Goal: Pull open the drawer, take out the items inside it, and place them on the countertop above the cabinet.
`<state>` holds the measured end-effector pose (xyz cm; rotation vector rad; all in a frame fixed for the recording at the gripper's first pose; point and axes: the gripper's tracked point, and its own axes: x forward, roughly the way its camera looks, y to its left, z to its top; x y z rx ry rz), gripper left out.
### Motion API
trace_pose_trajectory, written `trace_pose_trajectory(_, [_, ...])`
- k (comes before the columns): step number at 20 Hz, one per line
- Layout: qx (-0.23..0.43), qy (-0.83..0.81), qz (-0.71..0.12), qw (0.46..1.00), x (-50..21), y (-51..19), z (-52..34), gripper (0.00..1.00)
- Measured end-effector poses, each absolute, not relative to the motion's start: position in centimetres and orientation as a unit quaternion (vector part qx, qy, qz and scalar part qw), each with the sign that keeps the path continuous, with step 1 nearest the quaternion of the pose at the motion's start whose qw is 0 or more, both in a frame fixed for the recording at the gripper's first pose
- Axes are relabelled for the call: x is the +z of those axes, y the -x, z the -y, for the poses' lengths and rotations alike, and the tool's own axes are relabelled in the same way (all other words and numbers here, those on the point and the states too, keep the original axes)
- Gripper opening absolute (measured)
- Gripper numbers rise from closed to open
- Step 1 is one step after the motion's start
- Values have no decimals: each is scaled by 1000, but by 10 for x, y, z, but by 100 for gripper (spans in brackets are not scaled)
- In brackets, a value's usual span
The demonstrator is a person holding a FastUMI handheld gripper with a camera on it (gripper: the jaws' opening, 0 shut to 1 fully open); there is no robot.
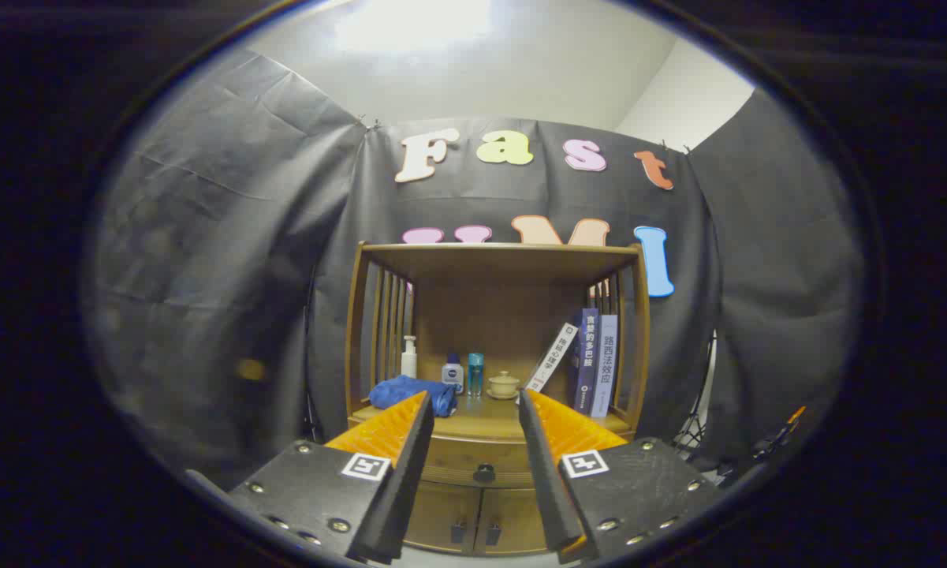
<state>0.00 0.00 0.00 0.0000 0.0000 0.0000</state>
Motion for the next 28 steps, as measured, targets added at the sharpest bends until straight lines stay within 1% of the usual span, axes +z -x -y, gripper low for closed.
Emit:
trace_pose_trajectory(4, [-25, -14, 4, 1000, 2, -4, 5, 74])
trace_pose_trajectory(10, [-73, 2, -36, 997, -24, -6, 18, 87])
trace_pose_trajectory(11, [-71, 11, -38, 997, -26, -7, 15, 88])
trace_pose_trajectory(14, [-22, 9, -26, 999, -28, -14, -10, 88])
trace_pose_trajectory(15, [-16, 6, -23, 1000, -28, -16, -13, 88])
trace_pose_trajectory(21, [-34, -13, -45, 998, -51, -26, -3, 87])
trace_pose_trajectory(24, [-30, -15, -60, 998, -65, -36, -6, 88])
trace_pose_trajectory(26, [-34, -12, -81, 996, -84, -46, -4, 88])
trace_pose_trajectory(28, [-53, -9, -105, 993, -105, -57, 3, 88])
